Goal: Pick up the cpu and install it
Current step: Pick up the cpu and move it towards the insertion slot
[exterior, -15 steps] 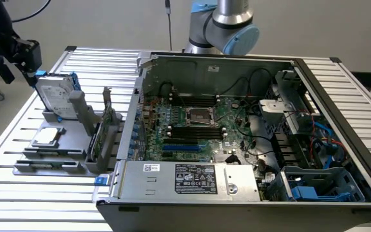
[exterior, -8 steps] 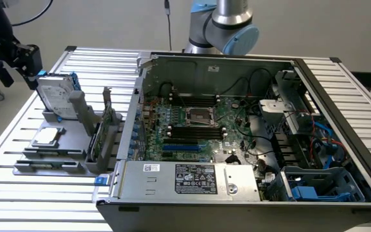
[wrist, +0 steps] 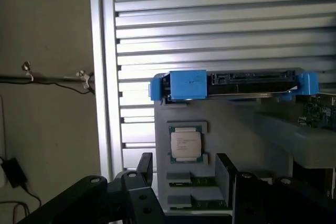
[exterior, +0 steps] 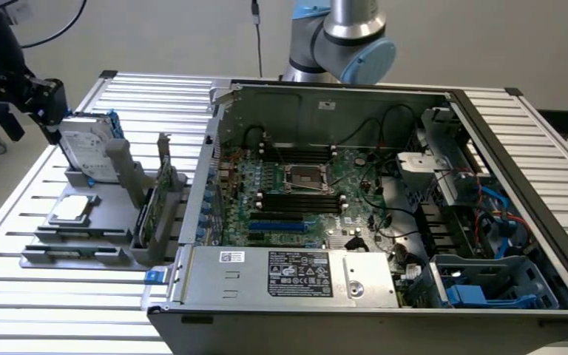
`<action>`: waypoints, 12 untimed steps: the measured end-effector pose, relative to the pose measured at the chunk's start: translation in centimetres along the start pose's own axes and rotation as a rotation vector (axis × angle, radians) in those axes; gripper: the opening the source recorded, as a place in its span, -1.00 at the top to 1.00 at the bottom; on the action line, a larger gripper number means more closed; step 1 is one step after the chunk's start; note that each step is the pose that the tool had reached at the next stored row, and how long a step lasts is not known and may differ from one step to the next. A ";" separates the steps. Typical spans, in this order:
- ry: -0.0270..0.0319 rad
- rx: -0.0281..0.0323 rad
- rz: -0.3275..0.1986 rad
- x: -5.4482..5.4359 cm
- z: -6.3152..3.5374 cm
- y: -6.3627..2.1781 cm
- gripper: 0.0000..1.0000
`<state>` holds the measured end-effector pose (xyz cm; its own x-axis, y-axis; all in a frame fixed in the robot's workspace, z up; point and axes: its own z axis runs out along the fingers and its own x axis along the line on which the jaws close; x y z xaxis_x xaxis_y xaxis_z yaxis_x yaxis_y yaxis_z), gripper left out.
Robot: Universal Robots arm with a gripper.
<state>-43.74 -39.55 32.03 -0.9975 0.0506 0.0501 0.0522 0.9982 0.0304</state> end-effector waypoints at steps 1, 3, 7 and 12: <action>0.0002 0.0002 -0.002 0.0 0.18 0.02 -0.19; 0.0003 0.0005 -0.007 0.1 0.54 0.05 -0.19; 0.0004 0.0009 -0.017 0.2 1.29 0.06 -0.19; 0.0008 0.0015 -0.029 0.1 2.19 0.03 -0.19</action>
<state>-43.99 -39.43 29.86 -0.9985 0.0211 0.0500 0.0227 0.9993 0.0304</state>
